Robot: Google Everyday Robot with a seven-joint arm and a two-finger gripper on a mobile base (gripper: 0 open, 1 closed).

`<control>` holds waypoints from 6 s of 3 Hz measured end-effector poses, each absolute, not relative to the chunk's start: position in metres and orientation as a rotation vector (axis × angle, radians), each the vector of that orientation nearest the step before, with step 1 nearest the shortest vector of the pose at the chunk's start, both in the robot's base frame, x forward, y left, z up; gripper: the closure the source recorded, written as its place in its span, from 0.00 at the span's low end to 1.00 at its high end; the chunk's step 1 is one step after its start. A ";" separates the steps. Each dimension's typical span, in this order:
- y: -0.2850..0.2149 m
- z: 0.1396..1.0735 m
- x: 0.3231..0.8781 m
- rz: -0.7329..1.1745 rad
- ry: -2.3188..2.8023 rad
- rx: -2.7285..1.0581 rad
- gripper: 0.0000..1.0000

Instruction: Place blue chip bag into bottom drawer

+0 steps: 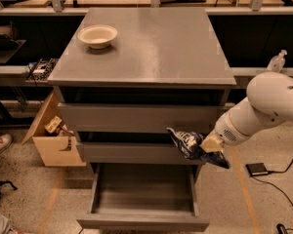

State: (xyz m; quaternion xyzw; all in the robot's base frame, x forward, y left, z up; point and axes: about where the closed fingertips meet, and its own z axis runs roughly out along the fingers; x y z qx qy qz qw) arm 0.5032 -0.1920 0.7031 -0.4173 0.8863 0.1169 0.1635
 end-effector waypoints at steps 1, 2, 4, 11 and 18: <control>-0.200 0.665 0.499 0.439 2.564 -1.129 1.00; -0.197 0.602 0.486 0.593 2.606 -1.066 1.00; -0.183 0.525 0.470 0.707 2.653 -1.036 1.00; -0.102 0.305 0.531 0.969 2.358 -0.851 1.00; -0.070 0.296 0.541 1.033 2.302 -0.885 0.00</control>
Offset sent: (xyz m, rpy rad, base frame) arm -0.0328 -0.0028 -0.1748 0.2377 0.2460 -0.0991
